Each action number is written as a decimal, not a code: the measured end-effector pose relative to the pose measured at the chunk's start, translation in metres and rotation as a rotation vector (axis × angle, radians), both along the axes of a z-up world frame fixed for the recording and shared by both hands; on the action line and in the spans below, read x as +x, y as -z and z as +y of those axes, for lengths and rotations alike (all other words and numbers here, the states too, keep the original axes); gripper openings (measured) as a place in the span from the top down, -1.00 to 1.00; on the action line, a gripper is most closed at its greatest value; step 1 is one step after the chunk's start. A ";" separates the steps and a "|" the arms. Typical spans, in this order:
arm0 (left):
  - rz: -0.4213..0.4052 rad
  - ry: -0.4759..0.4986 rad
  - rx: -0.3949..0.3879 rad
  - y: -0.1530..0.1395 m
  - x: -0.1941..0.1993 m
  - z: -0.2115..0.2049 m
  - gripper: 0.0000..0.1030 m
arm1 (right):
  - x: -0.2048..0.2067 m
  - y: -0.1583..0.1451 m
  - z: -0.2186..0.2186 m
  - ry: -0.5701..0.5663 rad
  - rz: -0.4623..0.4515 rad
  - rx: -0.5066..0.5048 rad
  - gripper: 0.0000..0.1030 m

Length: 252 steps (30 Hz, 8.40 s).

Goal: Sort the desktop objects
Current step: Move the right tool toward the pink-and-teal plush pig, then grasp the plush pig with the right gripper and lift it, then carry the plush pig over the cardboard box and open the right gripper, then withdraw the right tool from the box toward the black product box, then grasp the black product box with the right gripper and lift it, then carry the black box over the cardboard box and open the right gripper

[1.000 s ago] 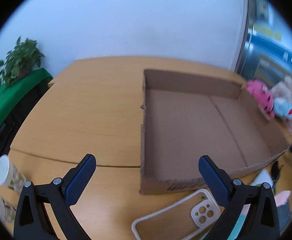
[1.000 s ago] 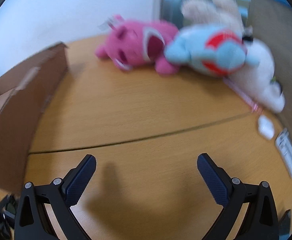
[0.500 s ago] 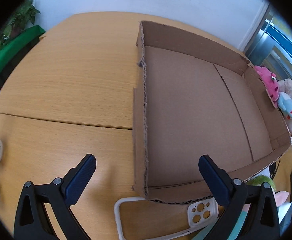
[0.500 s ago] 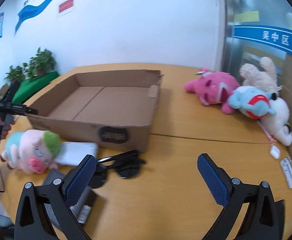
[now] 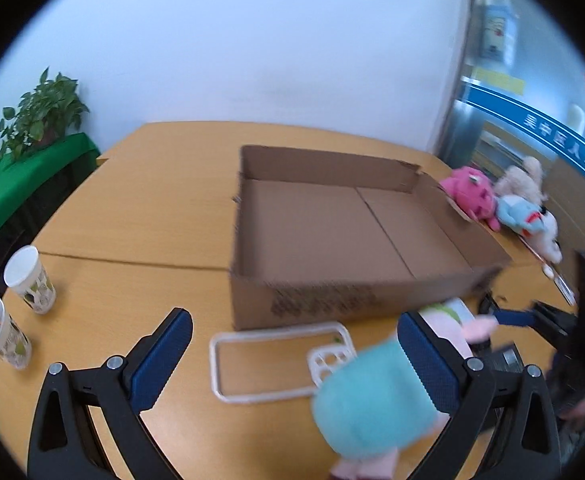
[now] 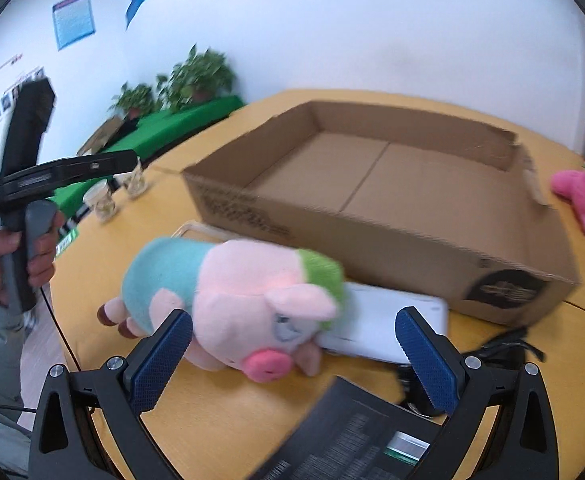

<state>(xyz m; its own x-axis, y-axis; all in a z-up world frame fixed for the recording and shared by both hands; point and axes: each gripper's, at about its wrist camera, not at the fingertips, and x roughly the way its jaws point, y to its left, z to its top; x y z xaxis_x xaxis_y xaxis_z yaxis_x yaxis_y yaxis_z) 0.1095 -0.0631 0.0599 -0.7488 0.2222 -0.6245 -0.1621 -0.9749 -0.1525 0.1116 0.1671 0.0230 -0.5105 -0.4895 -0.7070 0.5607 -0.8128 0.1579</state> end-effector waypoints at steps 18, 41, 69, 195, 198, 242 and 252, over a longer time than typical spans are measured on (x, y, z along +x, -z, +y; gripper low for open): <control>-0.188 0.072 0.263 0.070 0.006 -0.013 -0.86 | 0.009 0.043 -0.062 -0.168 -0.114 0.021 -0.88; -0.260 0.111 0.285 0.061 0.002 -0.018 -0.62 | 0.014 0.056 -0.090 -0.120 -0.117 -0.013 -0.72; 0.520 0.383 0.141 -0.263 -0.094 0.057 -0.62 | -0.048 -0.279 -0.012 0.078 0.645 0.002 -0.68; -0.248 0.330 0.069 0.047 -0.038 0.101 -0.60 | 0.047 0.075 0.077 -0.100 -0.274 -0.071 -0.98; -0.299 0.389 0.155 0.059 -0.032 0.105 -0.60 | 0.046 0.073 0.055 -0.156 -0.243 -0.126 -0.96; 0.091 0.412 0.132 -0.045 -0.066 0.114 -0.39 | -0.019 -0.044 -0.026 -0.152 0.278 0.232 -0.53; 0.214 0.432 0.128 -0.094 -0.108 0.112 -0.39 | -0.058 -0.100 -0.030 -0.114 0.412 0.238 -0.53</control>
<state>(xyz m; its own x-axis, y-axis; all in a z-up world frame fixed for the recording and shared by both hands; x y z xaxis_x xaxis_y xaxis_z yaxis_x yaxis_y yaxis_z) 0.0014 0.0485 0.1542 -0.6801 0.6050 -0.4141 -0.5875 -0.7876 -0.1859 0.0541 0.1374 0.1231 -0.7239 -0.4079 -0.5564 0.6249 -0.7294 -0.2783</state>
